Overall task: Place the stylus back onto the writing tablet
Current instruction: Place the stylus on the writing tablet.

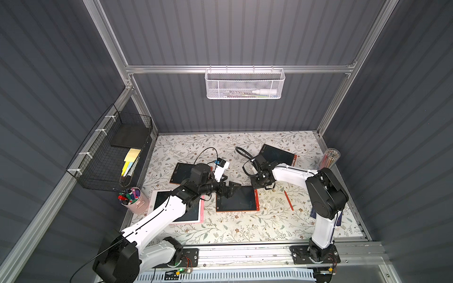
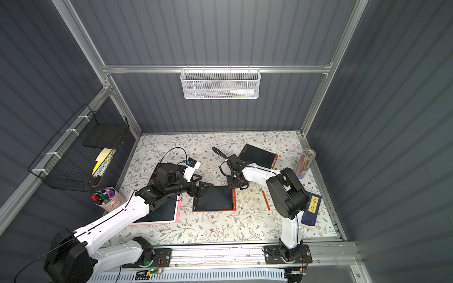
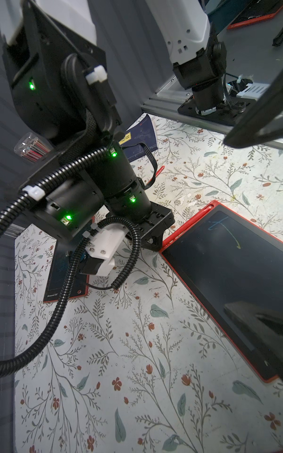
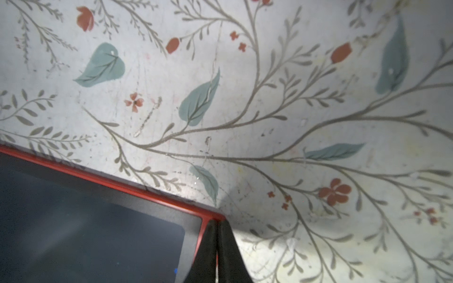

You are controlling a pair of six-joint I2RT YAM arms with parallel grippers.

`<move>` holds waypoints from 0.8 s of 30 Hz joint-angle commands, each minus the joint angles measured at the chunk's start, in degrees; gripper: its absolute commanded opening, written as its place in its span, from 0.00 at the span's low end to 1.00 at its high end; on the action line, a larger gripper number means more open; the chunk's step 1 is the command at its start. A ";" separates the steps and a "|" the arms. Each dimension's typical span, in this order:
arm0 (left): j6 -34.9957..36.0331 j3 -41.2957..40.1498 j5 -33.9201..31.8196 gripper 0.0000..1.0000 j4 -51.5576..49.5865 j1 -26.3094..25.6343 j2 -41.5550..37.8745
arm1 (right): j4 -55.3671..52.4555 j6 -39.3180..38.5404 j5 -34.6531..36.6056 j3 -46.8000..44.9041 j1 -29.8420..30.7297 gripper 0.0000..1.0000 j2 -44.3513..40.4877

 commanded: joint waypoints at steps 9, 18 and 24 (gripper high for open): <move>-0.12 -0.15 -0.37 0.99 0.38 -0.39 0.23 | -0.45 0.26 -1.82 -1.05 0.34 0.09 -1.72; 0.14 -0.05 -0.25 0.99 0.51 -0.39 0.06 | -0.79 2.54 -0.16 -4.15 0.62 0.08 -7.23; 0.67 0.07 0.65 0.99 0.65 -0.39 0.12 | -1.14 5.87 -0.34 -9.79 2.18 0.05 -12.17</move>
